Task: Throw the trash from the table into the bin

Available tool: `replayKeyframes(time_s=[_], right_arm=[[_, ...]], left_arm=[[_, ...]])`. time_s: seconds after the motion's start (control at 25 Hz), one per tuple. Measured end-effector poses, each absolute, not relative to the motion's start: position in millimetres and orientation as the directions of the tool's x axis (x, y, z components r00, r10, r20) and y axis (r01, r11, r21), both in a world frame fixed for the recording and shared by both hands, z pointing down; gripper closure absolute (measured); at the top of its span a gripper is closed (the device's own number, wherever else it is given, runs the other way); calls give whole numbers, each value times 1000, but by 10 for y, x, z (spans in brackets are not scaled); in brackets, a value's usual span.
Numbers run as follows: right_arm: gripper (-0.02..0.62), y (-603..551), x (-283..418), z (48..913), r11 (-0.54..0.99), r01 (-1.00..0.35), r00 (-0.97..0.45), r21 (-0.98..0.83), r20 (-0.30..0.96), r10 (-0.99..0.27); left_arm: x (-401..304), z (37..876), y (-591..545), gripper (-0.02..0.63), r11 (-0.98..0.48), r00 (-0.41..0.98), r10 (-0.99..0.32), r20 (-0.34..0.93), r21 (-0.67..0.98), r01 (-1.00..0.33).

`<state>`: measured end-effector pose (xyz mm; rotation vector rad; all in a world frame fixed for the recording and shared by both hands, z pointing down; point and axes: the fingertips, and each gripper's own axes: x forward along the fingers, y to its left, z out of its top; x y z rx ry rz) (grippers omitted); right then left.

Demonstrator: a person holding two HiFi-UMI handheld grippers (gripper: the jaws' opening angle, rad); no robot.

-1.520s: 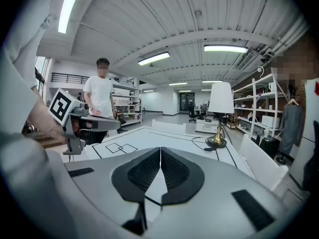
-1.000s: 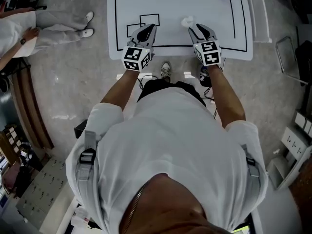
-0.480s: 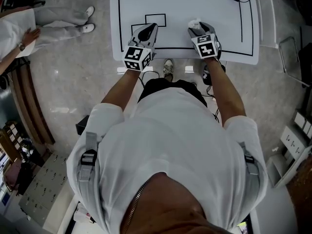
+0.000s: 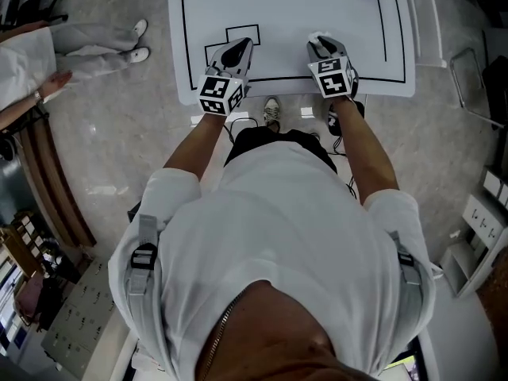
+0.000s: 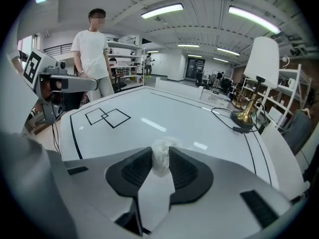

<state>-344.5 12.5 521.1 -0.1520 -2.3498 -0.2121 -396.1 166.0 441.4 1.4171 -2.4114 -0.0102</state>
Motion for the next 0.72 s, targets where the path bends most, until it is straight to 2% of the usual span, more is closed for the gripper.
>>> replayKeyframes(time_s=[0.32,0.72], right_arm=[[485,-471,-2746,4876,990,-5,-762,138,641,-93],[485,-1263,-1368,4785,959,-250,-740,134,612,-278]], left_arm=[[-3523,4308,984,595,362,-315,-914,254,165,-917],[-2526,4277,-30,595,146,-105,-961,254,148,-978]])
